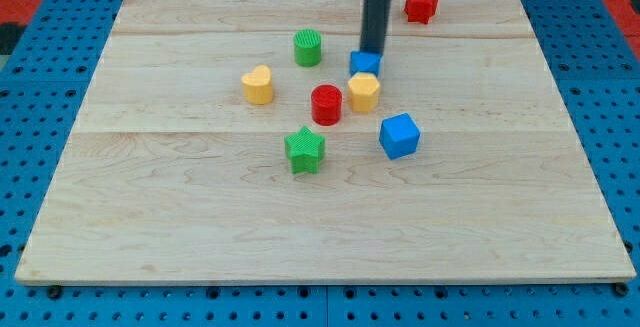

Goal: Move the green circle below the red star

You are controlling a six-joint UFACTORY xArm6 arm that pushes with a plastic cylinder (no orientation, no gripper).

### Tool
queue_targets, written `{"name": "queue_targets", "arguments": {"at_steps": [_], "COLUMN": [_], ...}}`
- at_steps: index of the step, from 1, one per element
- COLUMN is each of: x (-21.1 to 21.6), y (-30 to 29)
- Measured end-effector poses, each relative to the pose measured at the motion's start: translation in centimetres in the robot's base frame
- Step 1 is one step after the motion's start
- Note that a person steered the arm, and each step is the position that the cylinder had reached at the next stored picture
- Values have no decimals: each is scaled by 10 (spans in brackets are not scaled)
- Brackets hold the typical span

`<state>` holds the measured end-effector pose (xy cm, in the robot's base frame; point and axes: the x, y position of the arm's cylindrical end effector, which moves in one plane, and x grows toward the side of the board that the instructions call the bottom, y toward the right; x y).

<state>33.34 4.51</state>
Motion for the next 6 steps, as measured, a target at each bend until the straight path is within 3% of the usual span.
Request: {"name": "queue_targets", "arguments": {"at_steps": [2, 3, 4, 6], "x": [37, 23, 1, -37], "y": [-88, -147, -150, -69]}}
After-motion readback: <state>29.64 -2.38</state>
